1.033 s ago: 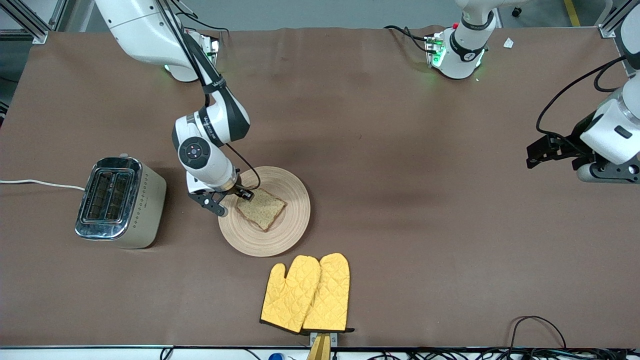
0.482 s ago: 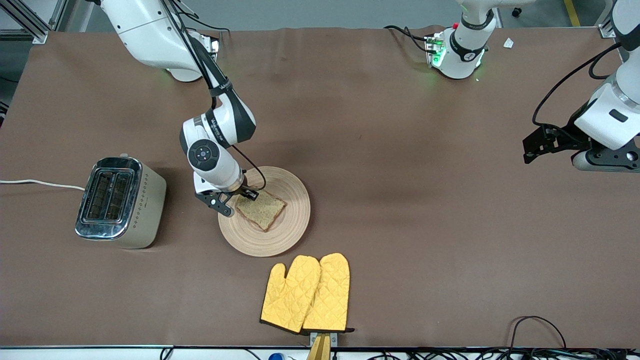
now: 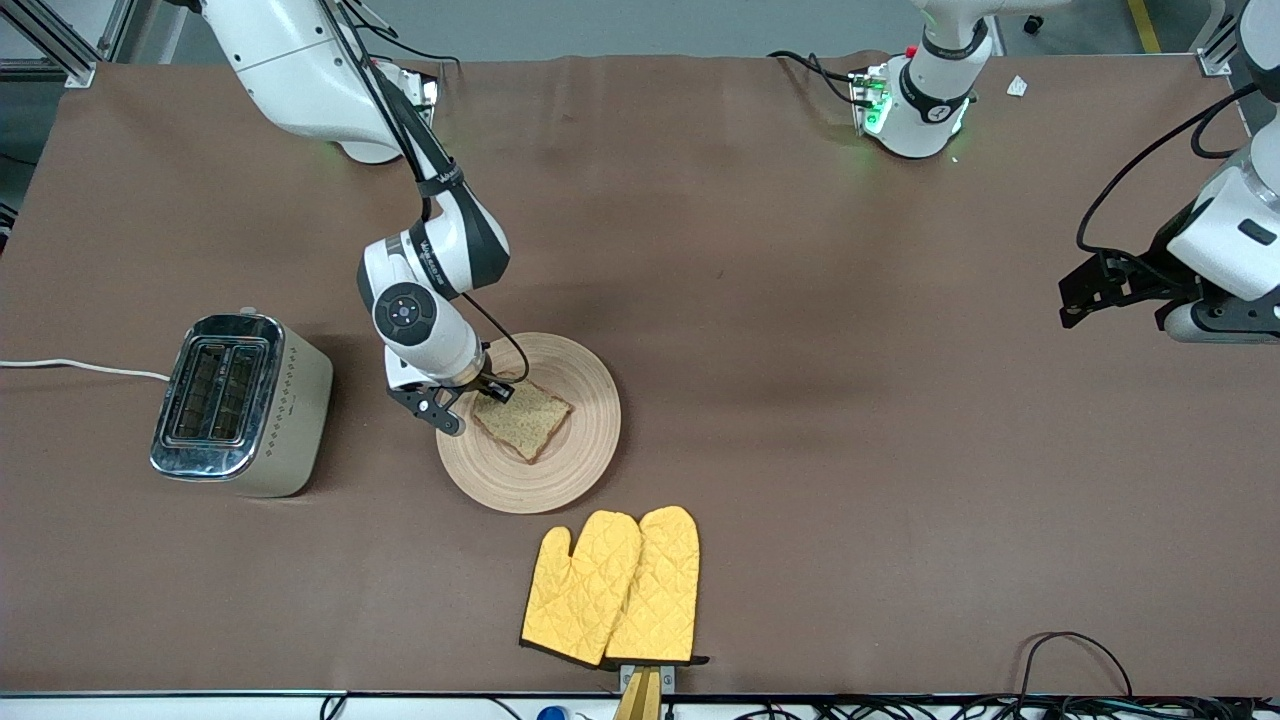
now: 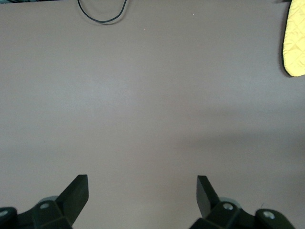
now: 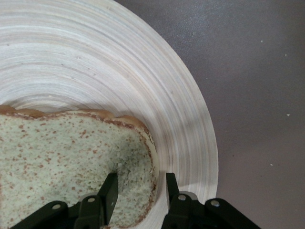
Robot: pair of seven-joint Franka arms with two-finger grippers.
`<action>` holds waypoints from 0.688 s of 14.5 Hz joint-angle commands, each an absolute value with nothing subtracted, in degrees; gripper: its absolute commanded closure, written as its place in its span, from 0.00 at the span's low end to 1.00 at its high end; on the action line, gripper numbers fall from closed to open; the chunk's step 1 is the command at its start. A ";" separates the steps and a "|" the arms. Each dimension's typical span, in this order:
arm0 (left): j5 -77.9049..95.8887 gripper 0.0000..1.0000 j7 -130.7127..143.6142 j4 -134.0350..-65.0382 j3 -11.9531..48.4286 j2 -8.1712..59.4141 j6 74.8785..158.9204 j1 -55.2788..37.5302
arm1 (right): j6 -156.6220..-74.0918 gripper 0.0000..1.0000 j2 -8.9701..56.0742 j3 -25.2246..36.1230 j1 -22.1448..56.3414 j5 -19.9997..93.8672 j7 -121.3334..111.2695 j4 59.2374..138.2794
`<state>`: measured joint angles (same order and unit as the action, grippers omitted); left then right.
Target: Move plate and put bread in toaster
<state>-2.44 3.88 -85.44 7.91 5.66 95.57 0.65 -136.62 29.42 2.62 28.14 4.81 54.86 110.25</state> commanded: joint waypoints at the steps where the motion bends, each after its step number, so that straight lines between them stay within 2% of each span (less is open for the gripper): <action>1: -2.02 0.00 3.34 -87.19 6.86 5.18 96.77 0.62 | -137.11 0.56 30.06 2.37 27.69 5.45 54.76 110.13; 6: -2.46 0.00 3.17 -86.05 5.98 4.31 96.68 -0.79 | -138.95 0.66 31.02 2.29 27.95 5.45 54.76 110.30; 10: -1.67 0.00 0.27 -88.14 4.23 3.00 96.85 -2.53 | -139.04 0.75 31.11 2.29 28.12 5.45 54.76 110.30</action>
